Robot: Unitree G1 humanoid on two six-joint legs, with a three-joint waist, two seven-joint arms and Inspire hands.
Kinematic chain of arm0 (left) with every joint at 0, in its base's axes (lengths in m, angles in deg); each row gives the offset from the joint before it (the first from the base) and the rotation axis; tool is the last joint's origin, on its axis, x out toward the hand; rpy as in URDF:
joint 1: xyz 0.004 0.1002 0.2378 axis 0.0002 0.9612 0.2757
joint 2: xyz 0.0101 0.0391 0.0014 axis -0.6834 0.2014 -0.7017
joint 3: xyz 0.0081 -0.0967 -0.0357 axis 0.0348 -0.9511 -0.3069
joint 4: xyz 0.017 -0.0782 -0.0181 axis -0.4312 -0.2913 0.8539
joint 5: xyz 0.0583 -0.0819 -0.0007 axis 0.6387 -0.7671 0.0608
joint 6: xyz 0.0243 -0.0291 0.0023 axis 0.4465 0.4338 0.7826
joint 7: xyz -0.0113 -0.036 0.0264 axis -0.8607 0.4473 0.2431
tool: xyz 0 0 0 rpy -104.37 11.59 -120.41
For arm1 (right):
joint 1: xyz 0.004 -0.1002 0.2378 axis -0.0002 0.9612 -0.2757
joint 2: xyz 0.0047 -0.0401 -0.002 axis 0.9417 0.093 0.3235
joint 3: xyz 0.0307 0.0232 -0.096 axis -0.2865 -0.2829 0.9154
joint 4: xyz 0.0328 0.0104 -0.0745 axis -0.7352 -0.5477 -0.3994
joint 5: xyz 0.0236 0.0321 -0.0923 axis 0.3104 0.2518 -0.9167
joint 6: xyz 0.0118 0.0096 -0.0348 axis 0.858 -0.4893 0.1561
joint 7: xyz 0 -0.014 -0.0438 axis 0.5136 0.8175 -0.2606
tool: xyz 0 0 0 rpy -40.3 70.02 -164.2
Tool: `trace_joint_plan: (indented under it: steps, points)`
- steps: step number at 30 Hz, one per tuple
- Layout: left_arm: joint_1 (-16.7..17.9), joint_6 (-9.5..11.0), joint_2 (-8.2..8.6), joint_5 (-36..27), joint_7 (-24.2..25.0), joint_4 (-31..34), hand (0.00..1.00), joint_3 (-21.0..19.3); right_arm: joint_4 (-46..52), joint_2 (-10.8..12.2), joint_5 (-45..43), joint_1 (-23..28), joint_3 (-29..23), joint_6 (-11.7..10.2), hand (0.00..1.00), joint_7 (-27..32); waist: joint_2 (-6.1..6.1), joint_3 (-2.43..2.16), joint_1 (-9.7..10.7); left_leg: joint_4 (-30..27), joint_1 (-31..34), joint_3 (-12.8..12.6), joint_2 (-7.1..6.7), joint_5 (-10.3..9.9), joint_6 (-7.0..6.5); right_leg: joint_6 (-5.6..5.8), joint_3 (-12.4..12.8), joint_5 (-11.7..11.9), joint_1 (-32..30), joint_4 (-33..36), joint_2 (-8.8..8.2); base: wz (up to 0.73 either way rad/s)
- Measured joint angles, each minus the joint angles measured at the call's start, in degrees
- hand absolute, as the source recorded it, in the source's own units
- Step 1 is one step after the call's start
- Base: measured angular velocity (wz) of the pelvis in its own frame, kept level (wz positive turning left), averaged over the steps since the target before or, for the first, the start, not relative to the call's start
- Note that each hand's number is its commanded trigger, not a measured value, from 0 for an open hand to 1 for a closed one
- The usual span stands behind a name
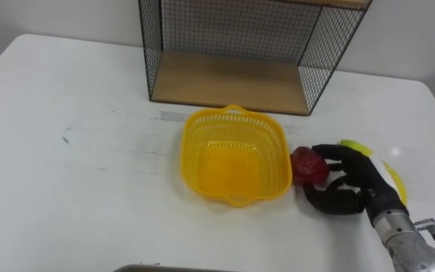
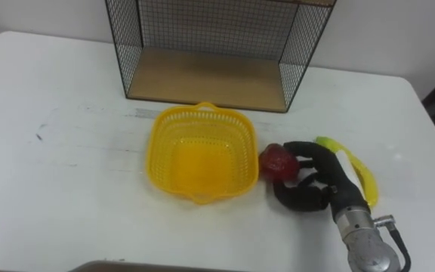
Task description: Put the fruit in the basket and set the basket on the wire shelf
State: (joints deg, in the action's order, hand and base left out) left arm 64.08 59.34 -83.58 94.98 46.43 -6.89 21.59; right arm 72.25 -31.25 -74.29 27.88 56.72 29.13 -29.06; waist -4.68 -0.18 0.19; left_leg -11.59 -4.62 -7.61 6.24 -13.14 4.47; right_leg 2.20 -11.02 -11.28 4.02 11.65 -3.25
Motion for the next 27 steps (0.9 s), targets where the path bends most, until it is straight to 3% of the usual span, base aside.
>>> trace_joint_plan:
  steps: [12,20,27]
  points:
    - [0.29,-0.29,0.07,0.01,-0.07,0.05,0.00,0.00,-0.19,0.11,1.23,0.05,0.16,0.59,1.00,-0.25,0.05,-0.04,0.17,-0.21,-0.07,0.01,0.00,0.00,0.00,-0.01,0.11,0.01,0.21,0.00,0.00,0.00]
    - [0.45,-0.30,0.06,0.01,0.01,0.12,0.00,-0.18,-0.26,0.89,3.09,0.07,-0.01,0.66,1.00,-0.55,0.14,-0.06,1.39,-0.20,-0.07,0.00,0.00,0.00,0.00,-0.01,0.00,0.01,0.33,-0.04,0.00,0.00]
    - [0.84,-0.26,0.10,0.07,0.02,-0.10,0.00,-0.28,-0.27,0.84,7.00,0.08,-0.45,1.22,1.00,-0.33,0.69,0.02,1.47,-0.16,-0.06,-0.08,0.02,0.00,0.00,-0.03,-0.03,0.04,0.19,0.00,0.00,0.00]
